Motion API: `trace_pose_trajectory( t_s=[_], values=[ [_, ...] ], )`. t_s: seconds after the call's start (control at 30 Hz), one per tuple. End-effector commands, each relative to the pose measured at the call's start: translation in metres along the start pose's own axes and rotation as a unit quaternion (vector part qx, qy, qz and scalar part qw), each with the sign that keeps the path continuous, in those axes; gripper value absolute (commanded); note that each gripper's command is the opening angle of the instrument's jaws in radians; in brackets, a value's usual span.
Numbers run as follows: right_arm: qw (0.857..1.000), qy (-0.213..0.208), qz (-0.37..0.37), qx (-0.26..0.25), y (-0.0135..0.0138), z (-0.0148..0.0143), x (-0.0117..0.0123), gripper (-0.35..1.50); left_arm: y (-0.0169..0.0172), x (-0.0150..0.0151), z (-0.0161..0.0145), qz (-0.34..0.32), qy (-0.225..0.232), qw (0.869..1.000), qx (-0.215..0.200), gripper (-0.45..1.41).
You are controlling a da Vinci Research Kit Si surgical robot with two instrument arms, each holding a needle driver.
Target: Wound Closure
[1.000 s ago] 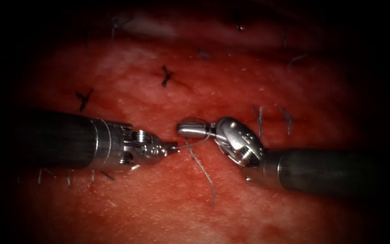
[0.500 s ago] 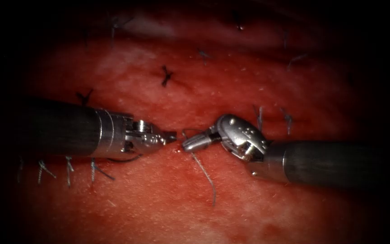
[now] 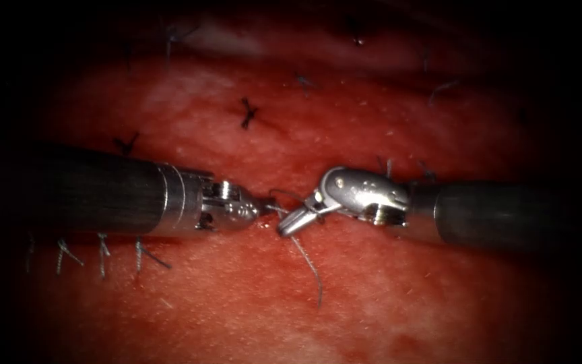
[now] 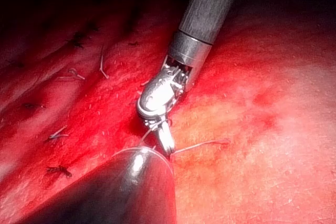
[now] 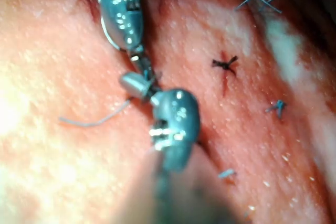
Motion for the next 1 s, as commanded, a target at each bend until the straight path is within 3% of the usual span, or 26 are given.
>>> trace_pose_trajectory(
  t_s=[0.03, 0.27, 0.37, 0.5, 0.8, 1.0],
  values=[
    [1.0, -0.012, -0.013, 0.011, 0.0012, 0.0006, 0.0, -0.1, 0.0002, 0.0004, 0.0007, 0.0, 0.001, 1.0, -0.001, -0.45],
    [0.996, -0.043, -0.061, 0.055, 0.0012, 0.0018, 0.0004, 0.16, 0.0005, 0.0001, 0.0006, 0.006, -0.001, 1.0, -0.006, -0.45],
    [0.994, -0.056, -0.066, 0.067, 0.0013, 0.0024, 0.0007, 0.54, 0.0005, 0.0, 0.0006, 0.006, -0.001, 1.0, -0.006, -0.45],
    [0.992, -0.063, -0.076, 0.078, 0.0014, 0.003, 0.001, 0.88, 0.0005, 0.0001, 0.0007, 0.006, -0.001, 1.0, -0.007, -0.45],
    [0.983, -0.087, -0.102, 0.124, 0.0016, 0.0029, 0.0009, 0.98, 0.0013, 0.0, 0.0009, 0.008, -0.003, 1.0, -0.005, -0.45],
    [0.97, -0.122, -0.112, 0.178, 0.0014, 0.003, 0.0012, 1.16, 0.0016, 0.0001, 0.001, 0.008, -0.004, 1.0, -0.006, -0.45]
  ],
)
